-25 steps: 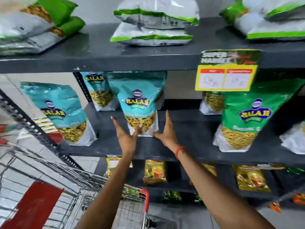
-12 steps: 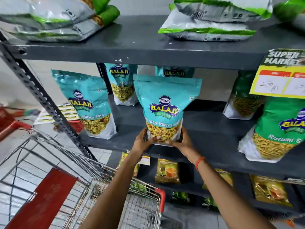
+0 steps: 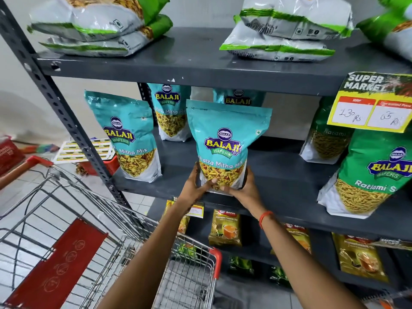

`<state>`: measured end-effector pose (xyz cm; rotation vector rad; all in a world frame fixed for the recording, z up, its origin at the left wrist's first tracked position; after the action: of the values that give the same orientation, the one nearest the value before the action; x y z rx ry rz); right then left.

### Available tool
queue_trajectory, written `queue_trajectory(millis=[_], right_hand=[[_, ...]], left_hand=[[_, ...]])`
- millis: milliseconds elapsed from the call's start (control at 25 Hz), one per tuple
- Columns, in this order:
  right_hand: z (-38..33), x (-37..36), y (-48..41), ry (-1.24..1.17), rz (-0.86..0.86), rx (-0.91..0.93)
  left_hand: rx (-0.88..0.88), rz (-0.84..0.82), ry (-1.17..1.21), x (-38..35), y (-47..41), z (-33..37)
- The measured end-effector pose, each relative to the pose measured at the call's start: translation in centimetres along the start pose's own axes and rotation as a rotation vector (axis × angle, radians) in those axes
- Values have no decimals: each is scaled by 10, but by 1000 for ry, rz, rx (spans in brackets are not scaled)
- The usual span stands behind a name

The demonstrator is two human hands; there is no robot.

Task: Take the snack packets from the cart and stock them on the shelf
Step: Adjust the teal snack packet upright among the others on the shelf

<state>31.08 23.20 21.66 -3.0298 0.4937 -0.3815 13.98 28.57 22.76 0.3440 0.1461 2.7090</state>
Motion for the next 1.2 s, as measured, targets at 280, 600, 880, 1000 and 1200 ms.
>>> queue_trajectory(millis=[280, 600, 880, 1000, 1200], right_hand=[[-72, -20, 48, 307, 471, 447], [-105, -162, 11, 276, 0, 510], [-49, -234, -48, 209, -263, 45], [-40, -243, -55, 187, -233, 46], [-30, -244, -60, 153, -177, 52]], left_hand=[[-226, 353, -161, 28, 36, 19], [-138, 742, -80, 135, 40, -17], [65, 534, -86, 202, 9, -60], [60, 495, -47, 204, 2, -61], [60, 475, 3, 208, -1, -73]])
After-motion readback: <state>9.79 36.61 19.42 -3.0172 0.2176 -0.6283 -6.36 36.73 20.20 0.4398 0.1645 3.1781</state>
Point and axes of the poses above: each hand's wrist, its own y-axis away from the middle knuckle, its own x-axis out of the back of the hand, z = x × y, the point moved 5 cm from there along -y, towards the middle knuckle, and after that the axes turned 5 degrees about x, right-handed, at the moved point
